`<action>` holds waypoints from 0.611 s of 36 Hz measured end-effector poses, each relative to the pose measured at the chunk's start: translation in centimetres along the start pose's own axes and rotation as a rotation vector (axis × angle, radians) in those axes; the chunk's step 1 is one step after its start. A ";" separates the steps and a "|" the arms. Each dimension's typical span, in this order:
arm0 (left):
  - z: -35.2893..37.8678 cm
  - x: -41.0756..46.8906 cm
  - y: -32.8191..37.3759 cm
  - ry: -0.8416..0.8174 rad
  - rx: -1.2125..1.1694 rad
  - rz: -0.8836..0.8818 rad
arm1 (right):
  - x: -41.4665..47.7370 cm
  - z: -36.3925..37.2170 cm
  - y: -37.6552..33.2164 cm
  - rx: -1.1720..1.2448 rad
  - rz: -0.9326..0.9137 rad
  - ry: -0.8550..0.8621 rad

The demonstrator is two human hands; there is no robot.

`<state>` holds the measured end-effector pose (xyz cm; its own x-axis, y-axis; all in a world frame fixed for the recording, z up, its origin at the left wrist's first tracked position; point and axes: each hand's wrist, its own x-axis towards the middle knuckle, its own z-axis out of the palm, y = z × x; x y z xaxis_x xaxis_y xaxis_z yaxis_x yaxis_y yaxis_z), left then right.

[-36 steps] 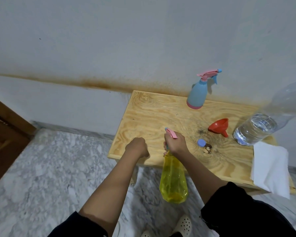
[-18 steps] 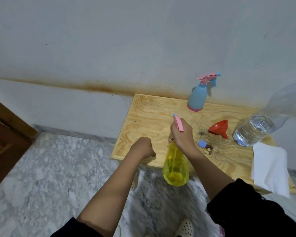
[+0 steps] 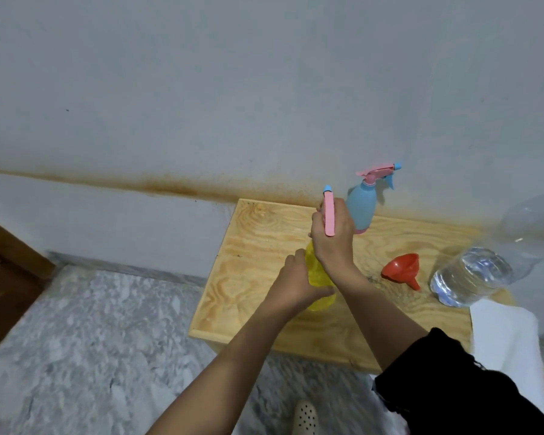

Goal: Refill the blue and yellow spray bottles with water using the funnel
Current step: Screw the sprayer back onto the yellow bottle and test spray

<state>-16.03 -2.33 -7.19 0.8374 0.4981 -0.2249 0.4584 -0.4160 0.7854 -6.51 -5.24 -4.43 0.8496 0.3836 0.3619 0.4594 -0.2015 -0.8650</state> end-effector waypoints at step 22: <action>-2.3 17.8 0.1 -0.055 -0.179 0.148 | 11.6 3.1 9.0 -0.204 -0.189 -0.023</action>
<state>-1.72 8.25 -9.83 0.9089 0.3973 -0.1269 0.2734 -0.3378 0.9006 6.67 0.16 -9.09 0.7388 0.4518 0.5000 0.6538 -0.3007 -0.6944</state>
